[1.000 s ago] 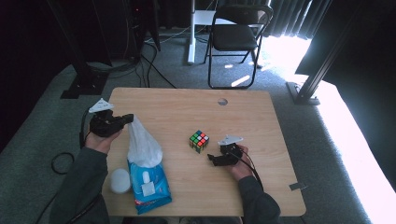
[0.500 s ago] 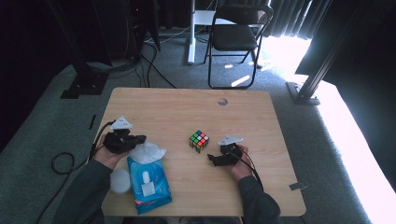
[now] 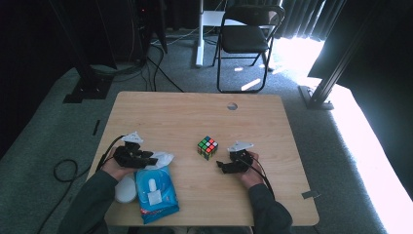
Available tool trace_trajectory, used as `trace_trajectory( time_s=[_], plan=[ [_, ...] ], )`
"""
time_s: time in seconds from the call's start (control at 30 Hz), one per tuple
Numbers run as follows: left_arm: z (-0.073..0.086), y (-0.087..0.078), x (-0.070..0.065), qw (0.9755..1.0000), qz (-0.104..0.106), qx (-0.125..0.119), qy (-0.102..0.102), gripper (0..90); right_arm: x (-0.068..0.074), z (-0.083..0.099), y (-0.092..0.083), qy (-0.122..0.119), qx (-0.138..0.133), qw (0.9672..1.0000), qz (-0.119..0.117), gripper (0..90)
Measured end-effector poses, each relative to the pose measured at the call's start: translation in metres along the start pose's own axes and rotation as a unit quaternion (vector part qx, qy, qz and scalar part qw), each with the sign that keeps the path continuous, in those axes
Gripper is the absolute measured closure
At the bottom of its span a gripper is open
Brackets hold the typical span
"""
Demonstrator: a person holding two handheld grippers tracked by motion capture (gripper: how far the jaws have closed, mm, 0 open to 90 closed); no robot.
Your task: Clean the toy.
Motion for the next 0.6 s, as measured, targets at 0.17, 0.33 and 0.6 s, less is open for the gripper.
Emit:
trace_trajectory(
  time_s=[0.17, 0.33, 0.6],
  plan=[
    [0.007, 0.006, 0.005, 0.9998, -0.01, 0.014, 0.002, 41.1, 0.0, 0.0, 0.0, 0.0, 0.0, 1.0, 0.0, 22.8],
    [0.012, 0.01, 0.01, 0.9995, -0.007, 0.023, -0.021, 43.2, 0.0, 0.0, 0.0, 0.001, 0.0, 1.0, 0.0, 22.7],
    [0.007, 0.004, 0.019, 0.9986, -0.011, 0.008, -0.051, 77.9, 0.0, 0.0, 0.0, 0.0, 0.0, 1.0, 0.0, 22.8]
  ],
)
Point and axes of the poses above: each handheld gripper's, and its own axes: y roughly forward along the jaws, z roughly out of its underside, x roughly to its left, the point moved 10 cm from there along y, roughly forward along the jaws, and after that the axes turned 14 degrees about -x, right-handed, at the moved point
